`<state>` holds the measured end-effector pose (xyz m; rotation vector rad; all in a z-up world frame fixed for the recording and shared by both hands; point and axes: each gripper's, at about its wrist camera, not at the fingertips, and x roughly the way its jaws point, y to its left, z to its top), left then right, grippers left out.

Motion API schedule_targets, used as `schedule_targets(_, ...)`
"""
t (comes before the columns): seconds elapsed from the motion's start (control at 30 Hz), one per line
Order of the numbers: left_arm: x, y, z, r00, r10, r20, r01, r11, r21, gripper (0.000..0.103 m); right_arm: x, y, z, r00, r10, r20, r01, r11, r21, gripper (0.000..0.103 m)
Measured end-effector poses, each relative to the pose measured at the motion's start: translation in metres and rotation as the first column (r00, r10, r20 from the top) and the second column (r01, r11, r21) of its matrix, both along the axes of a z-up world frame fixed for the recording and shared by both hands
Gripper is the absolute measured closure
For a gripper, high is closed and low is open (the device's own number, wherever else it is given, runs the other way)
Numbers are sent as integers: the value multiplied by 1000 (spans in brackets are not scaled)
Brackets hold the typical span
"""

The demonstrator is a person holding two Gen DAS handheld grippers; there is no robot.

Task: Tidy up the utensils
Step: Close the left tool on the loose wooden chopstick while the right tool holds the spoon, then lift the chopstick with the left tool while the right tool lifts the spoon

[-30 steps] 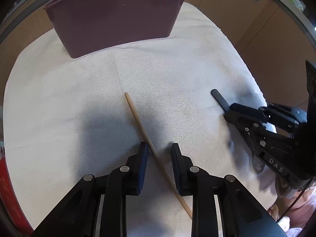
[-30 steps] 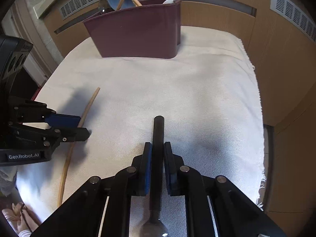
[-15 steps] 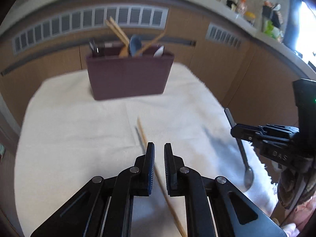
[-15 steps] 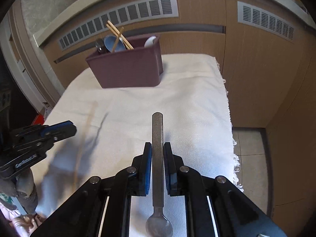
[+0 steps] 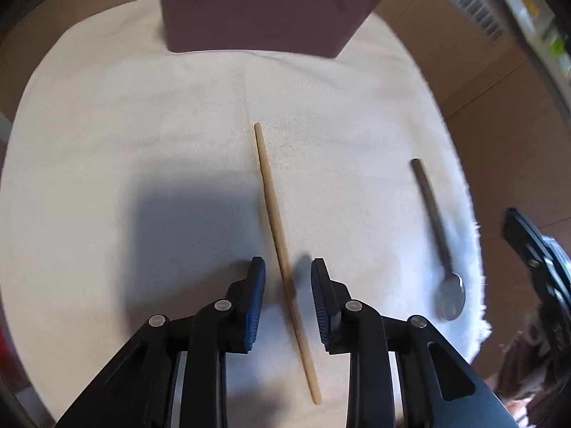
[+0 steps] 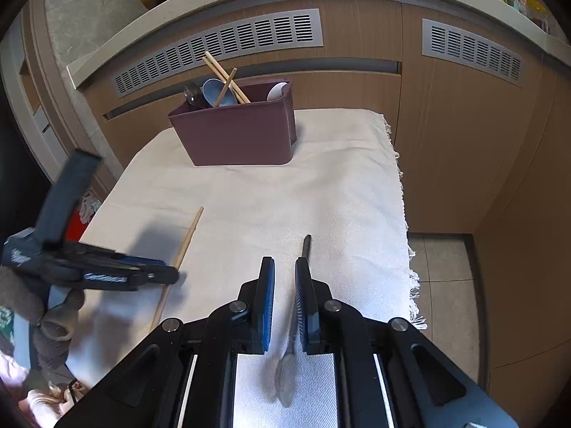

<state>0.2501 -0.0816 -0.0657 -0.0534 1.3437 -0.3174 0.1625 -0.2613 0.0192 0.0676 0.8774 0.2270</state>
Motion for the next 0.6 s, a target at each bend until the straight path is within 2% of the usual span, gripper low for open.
schedule_targets(0.07,10,-14,0,999,-35,-9,35,998,53,67,1,-2,-2,1000,2,-7,-2,1000,4,92)
schedule_targets(0.13,16,-27,-1,997,-74,-17,75,993,89,65,0,-5,-5,1000,0,-13,0,1000,11,92)
schedule_targets(0.2,11,-45,-3,985,-164,46,152,967,205,67,0,-9,-8,1000,-7,-14,8,1000,12,91)
schedule_targets(0.23,3,-53,-2,972,-219,86,192,948,252,77,-1,-11,-9,1000,-13,-13,14,1000,11,90)
schedule_targets(0.27,-7,-61,-2,956,-274,102,237,931,278,92,-1,-13,-10,1000,-20,-11,21,1000,9,88)
schedule_targets(0.3,-15,-65,-1,946,-305,113,261,918,299,96,-2,-15,-11,1000,-25,-12,25,1000,8,83)
schedule_targets(0.33,-22,-64,1,942,-313,125,269,922,278,97,-3,-17,-13,999,-28,-15,28,1000,11,80)
schedule_targets(0.4,-31,-52,6,947,-281,152,253,950,182,98,-4,-19,-17,1000,-17,-25,18,1000,16,69)
schedule_targets(0.47,-44,-34,15,946,-234,223,218,971,95,98,-1,-15,-24,999,7,-45,-7,1000,-2,69)
schedule_targets(0.53,-60,-12,32,926,-167,337,167,986,31,98,7,-10,-32,997,29,-75,-30,999,-11,69)
schedule_targets(0.6,-74,7,49,903,-100,418,124,992,-31,98,23,-5,-43,992,27,-125,-29,1000,-12,69)
